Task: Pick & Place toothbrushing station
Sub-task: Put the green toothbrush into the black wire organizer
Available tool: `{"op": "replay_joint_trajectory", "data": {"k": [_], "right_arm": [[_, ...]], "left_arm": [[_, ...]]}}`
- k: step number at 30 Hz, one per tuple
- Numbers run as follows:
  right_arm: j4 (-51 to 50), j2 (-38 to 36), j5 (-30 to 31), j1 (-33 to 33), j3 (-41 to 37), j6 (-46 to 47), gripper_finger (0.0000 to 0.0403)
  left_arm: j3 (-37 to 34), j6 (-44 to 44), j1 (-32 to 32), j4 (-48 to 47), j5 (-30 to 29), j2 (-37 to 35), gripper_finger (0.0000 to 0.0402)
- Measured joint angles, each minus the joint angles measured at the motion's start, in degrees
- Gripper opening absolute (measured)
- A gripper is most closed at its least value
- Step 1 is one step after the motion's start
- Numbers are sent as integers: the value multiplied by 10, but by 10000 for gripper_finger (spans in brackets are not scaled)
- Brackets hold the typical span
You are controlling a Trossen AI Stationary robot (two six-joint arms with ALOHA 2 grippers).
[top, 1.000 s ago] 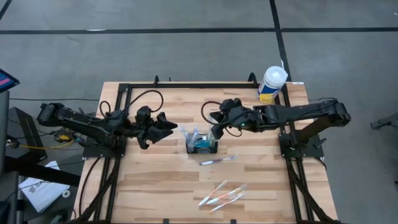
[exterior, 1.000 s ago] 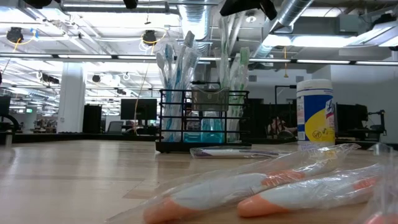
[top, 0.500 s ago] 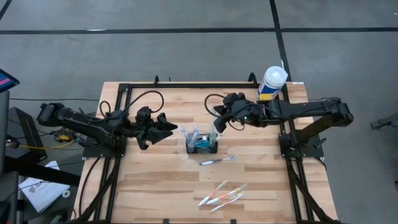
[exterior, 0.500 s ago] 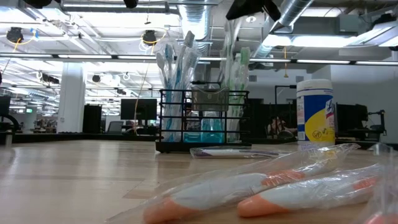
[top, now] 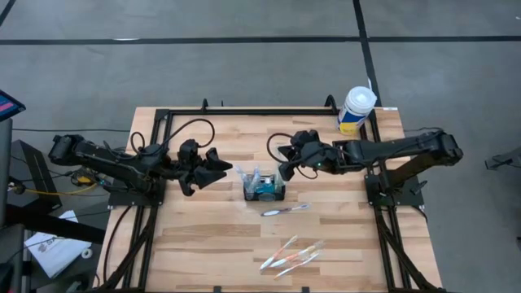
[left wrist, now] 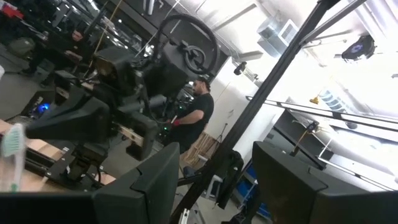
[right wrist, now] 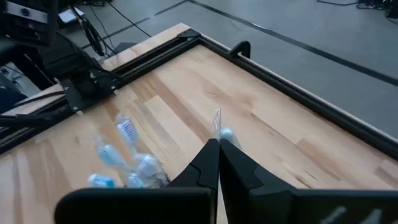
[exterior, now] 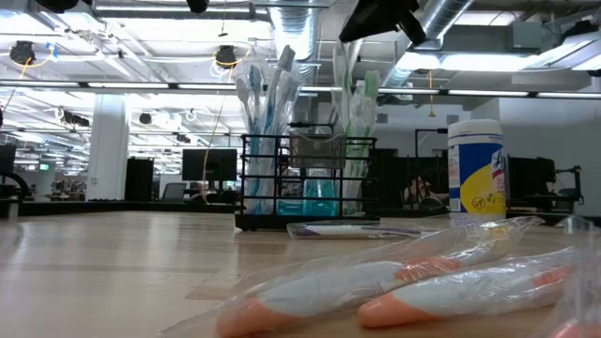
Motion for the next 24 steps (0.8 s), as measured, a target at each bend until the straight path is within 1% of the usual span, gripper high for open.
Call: {"op": "replay_joint_trajectory", "data": {"k": [5, 11, 14, 18, 24], "right_arm": [[9, -2, -1, -15, -1, -20, 0], [26, -3, -4, -33, -1, -42, 0], [30, -4, -16, -39, -1, -44, 0], [34, -4, -29, -33, -1, -43, 0], [20, -4, -30, -10, -1, -37, 0]], "left_arm": [[0, 0, 0, 0, 16, 0, 198], [0, -3, 0, 0, 17, 0, 198], [0, -3, 0, 0, 17, 0, 198], [0, -3, 0, 0, 17, 0, 198], [0, -2, 0, 0, 17, 0, 198]]}}
